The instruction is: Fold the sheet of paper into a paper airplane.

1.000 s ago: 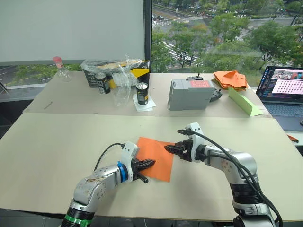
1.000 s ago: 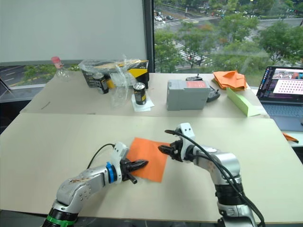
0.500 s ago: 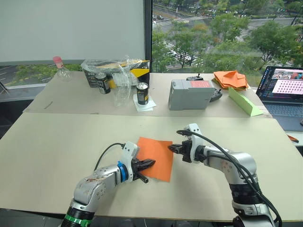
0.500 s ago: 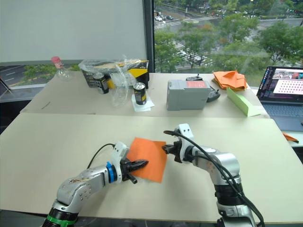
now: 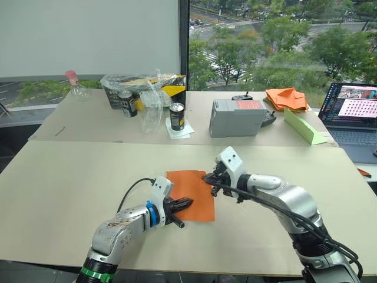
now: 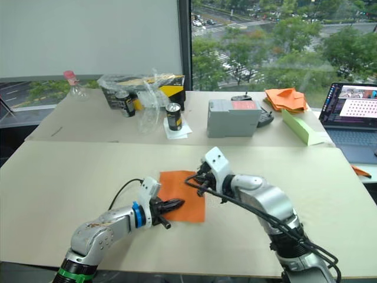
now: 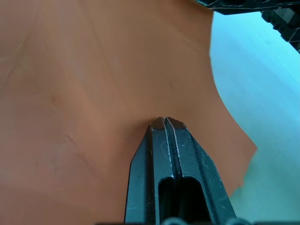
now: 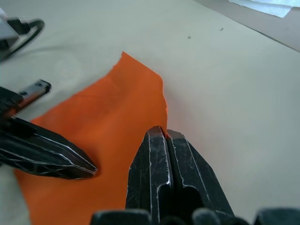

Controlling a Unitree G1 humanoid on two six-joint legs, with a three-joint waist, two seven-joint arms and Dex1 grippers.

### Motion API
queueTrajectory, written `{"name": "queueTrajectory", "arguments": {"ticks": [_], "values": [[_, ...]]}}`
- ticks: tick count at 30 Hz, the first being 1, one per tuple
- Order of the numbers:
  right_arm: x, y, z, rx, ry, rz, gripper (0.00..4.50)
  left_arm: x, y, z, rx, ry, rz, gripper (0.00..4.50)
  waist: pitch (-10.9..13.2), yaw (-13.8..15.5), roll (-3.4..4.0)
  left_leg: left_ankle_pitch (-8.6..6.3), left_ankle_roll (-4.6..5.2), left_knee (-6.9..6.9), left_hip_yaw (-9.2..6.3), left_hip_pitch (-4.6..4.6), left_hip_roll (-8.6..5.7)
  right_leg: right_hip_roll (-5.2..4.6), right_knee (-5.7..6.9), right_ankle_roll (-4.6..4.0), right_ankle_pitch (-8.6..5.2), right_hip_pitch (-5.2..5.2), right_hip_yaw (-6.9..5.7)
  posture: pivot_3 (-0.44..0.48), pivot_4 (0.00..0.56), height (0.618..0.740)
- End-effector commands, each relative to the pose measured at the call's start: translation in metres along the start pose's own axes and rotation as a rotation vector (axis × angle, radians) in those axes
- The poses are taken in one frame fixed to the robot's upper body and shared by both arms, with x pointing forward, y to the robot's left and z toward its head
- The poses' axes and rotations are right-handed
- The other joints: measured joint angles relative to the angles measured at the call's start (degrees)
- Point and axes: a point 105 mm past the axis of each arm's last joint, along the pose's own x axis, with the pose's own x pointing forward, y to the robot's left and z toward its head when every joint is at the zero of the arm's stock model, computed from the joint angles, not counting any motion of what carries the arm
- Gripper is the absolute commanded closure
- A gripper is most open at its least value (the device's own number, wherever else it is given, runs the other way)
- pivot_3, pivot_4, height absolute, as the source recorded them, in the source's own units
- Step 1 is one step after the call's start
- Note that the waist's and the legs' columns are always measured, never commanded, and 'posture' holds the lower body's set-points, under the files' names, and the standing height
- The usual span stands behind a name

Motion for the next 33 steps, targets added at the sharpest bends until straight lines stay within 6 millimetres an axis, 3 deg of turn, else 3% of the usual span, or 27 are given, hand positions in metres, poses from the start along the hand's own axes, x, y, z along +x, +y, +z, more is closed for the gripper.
{"name": "queueTrajectory", "arguments": {"ticks": [1, 5, 9, 19, 33], "values": [[0.003, -0.01, 0.011, -0.204, -0.008, -0.083, 4.45, 0.0, 0.003, -0.001, -0.002, 0.004, 0.015, 4.5, 0.0, 0.01, 0.0, 0.0, 0.0, 0.0, 0.0, 0.0, 0.0, 0.0, 0.0, 0.0, 0.0, 0.0, 0.0, 0.0, 0.15, 0.74], [0.008, -0.015, 0.005, -0.455, 0.039, -0.12, 4.45, 0.001, 0.003, -0.001, -0.004, 0.0, 0.015, 4.5, 0.0, 0.06, 0.0, 0.0, 0.0, 0.01, 0.0, 0.0, 0.0, 0.0, -0.01, 0.0, 0.0, 0.0, 0.0, 0.0, 0.15, 0.74], [0.01, -0.008, 0.007, -0.56, 0.027, -0.078, 4.45, 0.0, 0.002, -0.001, -0.007, -0.002, 0.019, 4.5, 0.0, 0.06, 0.0, 0.0, 0.0, 0.01, 0.0, -0.01, 0.0, 0.0, -0.04, 0.0, 0.0, 0.0, 0.0, 0.0, 0.15, 0.74], [0.014, 0.009, 0.015, -0.472, -0.014, 0.017, 4.45, 0.001, 0.003, -0.001, -0.013, -0.012, 0.028, 4.5, 0.0, 0.08, 0.0, 0.0, -0.01, 0.0, -0.01, -0.01, 0.0, 0.0, -0.03, 0.0, 0.0, 0.0, -0.01, 0.0, 0.15, 0.74], [0.022, 0.015, 0.007, -0.743, 0.043, 0.044, 4.45, 0.001, 0.004, 0.001, -0.013, -0.018, 0.033, 4.5, 0.0, 0.07, 0.0, 0.0, -0.01, 0.0, -0.01, 0.0, 0.0, 0.0, -0.03, 0.0, 0.0, 0.0, -0.01, 0.0, 0.15, 0.74]]}}
